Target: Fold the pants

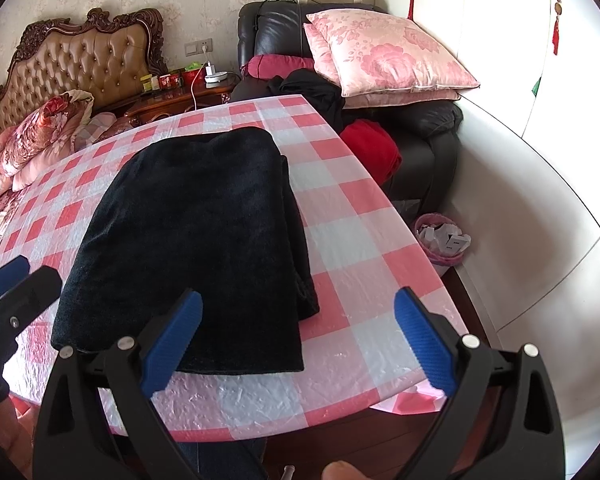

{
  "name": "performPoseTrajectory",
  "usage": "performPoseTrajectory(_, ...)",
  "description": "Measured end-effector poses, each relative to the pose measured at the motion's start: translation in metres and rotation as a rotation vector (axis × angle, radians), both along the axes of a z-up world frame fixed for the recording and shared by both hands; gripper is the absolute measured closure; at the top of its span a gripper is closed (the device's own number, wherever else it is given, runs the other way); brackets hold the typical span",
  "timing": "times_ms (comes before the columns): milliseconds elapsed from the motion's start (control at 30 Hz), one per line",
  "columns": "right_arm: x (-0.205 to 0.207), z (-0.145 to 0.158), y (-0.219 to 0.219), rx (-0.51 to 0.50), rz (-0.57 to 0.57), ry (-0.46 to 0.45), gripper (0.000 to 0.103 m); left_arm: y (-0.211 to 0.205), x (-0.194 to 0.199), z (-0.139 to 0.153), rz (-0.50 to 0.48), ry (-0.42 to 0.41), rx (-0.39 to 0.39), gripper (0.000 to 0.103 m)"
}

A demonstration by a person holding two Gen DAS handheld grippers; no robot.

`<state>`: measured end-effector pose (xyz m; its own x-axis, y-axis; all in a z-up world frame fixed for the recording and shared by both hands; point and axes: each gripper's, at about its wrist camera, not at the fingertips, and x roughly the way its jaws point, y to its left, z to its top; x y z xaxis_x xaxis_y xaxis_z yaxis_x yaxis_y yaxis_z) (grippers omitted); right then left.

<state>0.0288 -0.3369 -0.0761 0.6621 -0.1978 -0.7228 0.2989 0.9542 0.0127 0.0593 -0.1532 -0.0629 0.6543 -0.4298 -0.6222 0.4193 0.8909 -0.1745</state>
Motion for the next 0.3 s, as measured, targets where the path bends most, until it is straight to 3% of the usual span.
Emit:
performPoseTrajectory(167,0.000,0.001,-0.002,0.014,-0.022,-0.004,0.003,0.004,0.008,0.005,-0.041,-0.019,-0.038,0.016)
performPoseTrajectory(233,0.000,0.005,-0.004,0.032,-0.035,-0.027,0.002,0.030,0.012,0.011,0.000,-0.031,-0.062,0.016)
performPoseTrajectory(300,-0.002,0.010,-0.006,0.049,-0.047,-0.067,0.002,0.089,0.016,0.019,0.124,-0.083,-0.094,0.016)
